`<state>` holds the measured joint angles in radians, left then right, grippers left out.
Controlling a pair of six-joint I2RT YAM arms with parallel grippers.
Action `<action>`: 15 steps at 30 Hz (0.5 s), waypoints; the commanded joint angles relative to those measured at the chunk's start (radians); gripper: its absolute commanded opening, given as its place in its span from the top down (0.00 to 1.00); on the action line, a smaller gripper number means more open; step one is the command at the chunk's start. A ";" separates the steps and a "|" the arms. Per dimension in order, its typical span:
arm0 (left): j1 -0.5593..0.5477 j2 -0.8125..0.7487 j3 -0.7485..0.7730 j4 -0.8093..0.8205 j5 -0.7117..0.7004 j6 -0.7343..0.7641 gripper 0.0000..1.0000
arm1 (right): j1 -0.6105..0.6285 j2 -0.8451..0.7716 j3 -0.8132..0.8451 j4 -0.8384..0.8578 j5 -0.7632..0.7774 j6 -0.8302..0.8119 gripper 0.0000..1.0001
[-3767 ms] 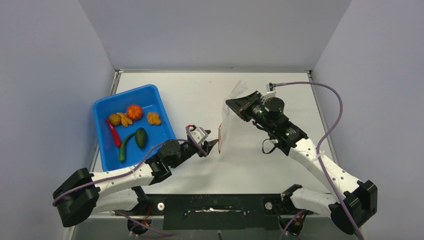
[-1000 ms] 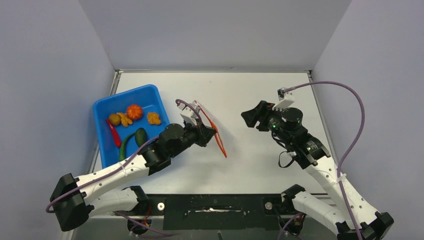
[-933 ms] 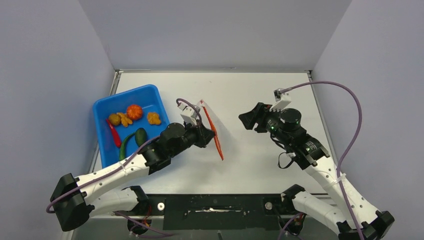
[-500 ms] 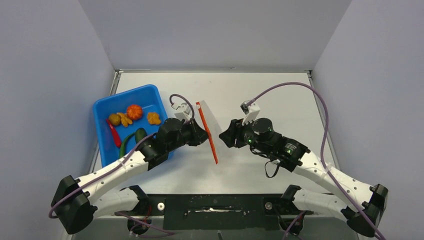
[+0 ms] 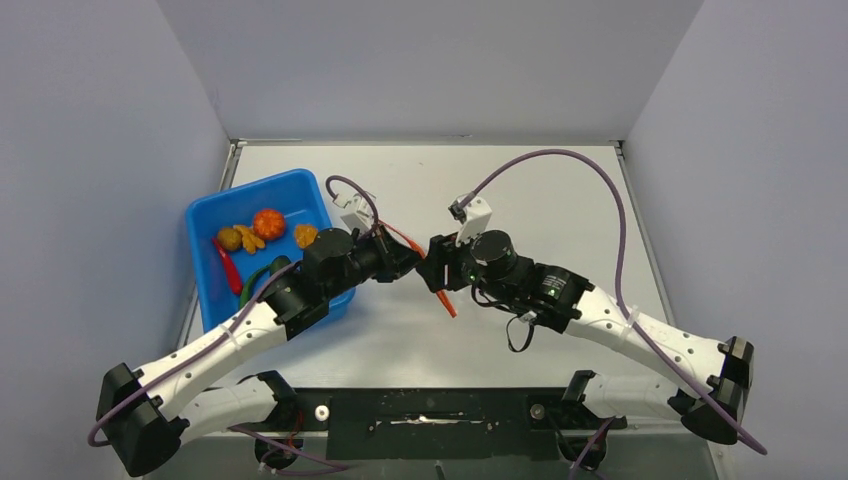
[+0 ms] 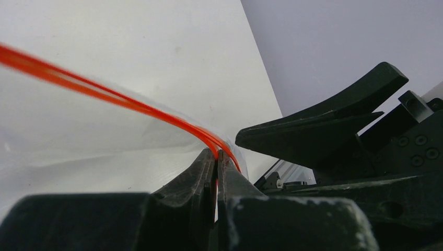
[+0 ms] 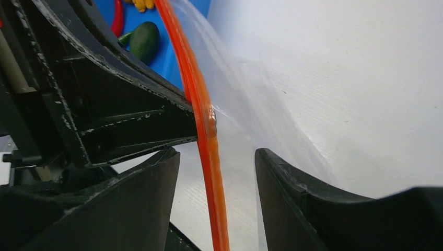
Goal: Place the food in the zip-top bag and seal the zipper
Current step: Open the zipper of the food storage bag.
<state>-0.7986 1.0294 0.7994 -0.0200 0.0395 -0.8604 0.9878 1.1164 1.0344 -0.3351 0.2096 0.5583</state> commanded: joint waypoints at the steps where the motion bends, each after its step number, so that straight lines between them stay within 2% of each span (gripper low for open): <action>1: 0.001 -0.010 0.063 -0.003 0.026 -0.010 1.00 | 0.026 0.021 0.075 -0.051 0.142 -0.037 0.46; 11: 0.001 -0.012 0.063 -0.039 0.018 -0.043 1.00 | 0.061 0.031 0.117 -0.145 0.315 -0.042 0.70; 15: 0.001 -0.020 0.069 -0.046 0.026 -0.070 1.00 | 0.061 0.037 0.129 -0.151 0.343 -0.041 0.75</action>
<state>-0.7986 1.0294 0.8055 -0.0624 0.0391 -0.8928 1.0424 1.1603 1.1091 -0.4881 0.4618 0.5274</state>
